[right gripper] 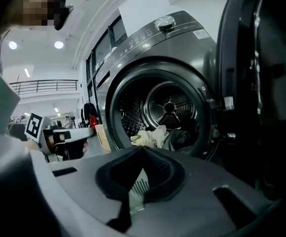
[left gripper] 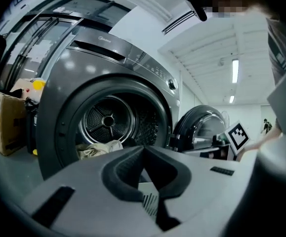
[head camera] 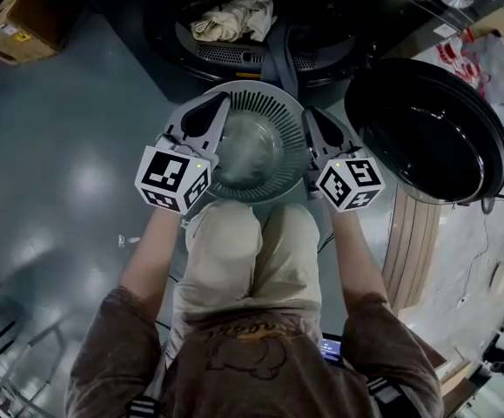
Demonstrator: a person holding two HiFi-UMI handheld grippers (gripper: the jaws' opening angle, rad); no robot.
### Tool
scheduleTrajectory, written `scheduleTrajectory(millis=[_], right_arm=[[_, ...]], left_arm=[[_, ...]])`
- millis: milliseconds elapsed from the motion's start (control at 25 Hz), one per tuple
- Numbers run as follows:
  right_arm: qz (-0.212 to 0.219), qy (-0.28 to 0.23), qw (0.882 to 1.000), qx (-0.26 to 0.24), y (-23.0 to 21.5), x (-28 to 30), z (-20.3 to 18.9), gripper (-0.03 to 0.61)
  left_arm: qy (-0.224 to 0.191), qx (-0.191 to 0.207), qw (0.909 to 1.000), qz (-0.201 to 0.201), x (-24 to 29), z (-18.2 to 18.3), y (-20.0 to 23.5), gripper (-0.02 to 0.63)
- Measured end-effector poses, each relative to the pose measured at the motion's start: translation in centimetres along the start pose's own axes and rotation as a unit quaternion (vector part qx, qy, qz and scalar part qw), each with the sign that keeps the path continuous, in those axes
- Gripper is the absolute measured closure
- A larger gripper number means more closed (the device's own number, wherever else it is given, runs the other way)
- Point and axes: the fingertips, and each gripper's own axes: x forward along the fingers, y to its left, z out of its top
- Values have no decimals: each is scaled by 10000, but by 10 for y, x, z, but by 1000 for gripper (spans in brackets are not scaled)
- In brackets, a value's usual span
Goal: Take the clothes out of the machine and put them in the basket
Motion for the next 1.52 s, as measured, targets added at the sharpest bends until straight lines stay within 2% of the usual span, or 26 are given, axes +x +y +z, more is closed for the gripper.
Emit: scheduleTrajectory(millis=[400, 680, 720, 960, 1280, 1520], right_arm=[[62, -257, 9996, -119, -14, -1, -11, 581], [48, -322, 9994, -124, -12, -3, -12, 583], [78, -315, 9994, -119, -11, -3, -12, 542], [183, -298, 9993, -147, -3, -3, -10, 423], [320, -209, 9985, -389, -7, 26, 4, 196], [287, 52, 9988, -393, -23, 70, 7, 126]], left_arm=[[-209, 115, 9997, 27, 2, -22, -13, 609], [-135, 206, 9997, 25, -2, -25, -16, 609], [-140, 207, 9997, 27, -3, -25, -17, 609], [-152, 256, 9996, 19, -5, -27, -22, 609], [-69, 317, 9994, -72, -1, -30, -33, 609], [-40, 301, 9995, -16, -2, -32, -28, 609]])
